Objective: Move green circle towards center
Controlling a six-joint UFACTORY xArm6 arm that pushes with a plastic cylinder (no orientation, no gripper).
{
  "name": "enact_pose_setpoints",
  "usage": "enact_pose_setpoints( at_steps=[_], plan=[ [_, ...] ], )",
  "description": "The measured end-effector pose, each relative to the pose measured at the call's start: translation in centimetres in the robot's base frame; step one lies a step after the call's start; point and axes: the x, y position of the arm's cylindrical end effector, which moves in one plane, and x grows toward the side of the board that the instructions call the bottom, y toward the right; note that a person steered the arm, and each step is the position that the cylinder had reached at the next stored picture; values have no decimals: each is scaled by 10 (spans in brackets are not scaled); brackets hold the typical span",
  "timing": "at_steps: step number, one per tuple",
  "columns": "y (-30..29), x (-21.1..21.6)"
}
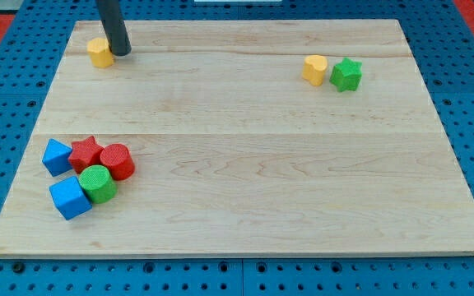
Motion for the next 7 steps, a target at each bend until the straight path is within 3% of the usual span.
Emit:
enact_pose_setpoints(
  at_steps=[5, 7],
  plan=[
    [159, 6],
    [157, 76]
  ],
)
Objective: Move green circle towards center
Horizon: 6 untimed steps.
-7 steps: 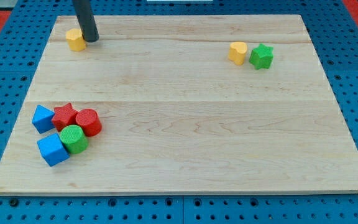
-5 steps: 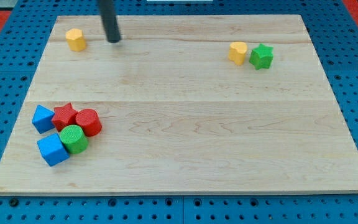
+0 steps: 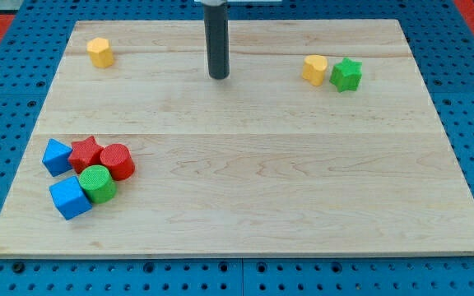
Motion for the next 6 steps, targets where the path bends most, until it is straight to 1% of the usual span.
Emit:
enact_pose_setpoints(
  at_steps=[1, 2, 5, 6],
  plan=[
    [0, 54],
    [-5, 73],
    [-5, 73],
    [-5, 88]
  ],
)
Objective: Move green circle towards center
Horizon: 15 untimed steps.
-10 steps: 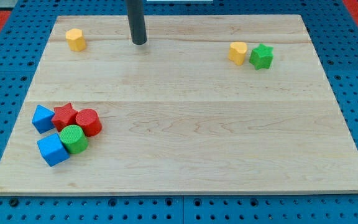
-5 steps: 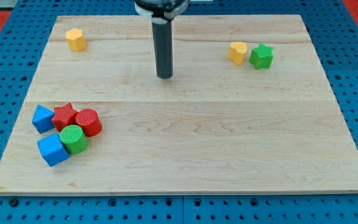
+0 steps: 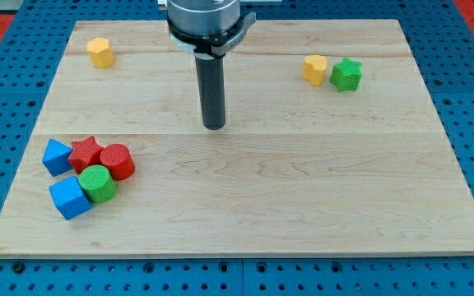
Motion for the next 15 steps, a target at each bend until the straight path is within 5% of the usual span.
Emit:
enact_pose_setpoints(
  at_steps=[2, 7, 9, 15],
  plan=[
    [0, 56],
    [-10, 107],
    [-83, 110],
    [-149, 116]
  ],
)
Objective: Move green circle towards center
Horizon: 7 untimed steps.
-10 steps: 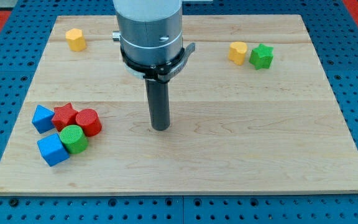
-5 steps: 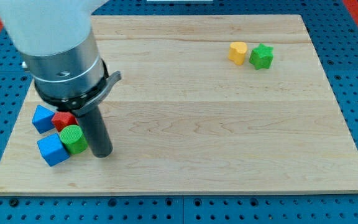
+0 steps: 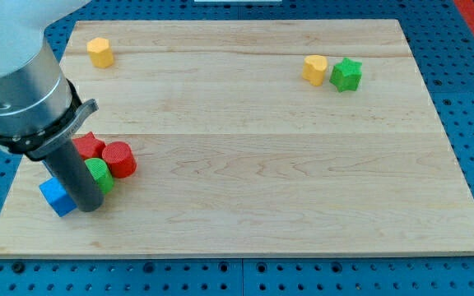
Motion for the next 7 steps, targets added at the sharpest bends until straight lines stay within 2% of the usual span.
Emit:
enact_pose_setpoints(
  at_steps=[3, 5, 7],
  plan=[
    [-33, -32],
    [20, -71],
    [25, -120]
  ],
)
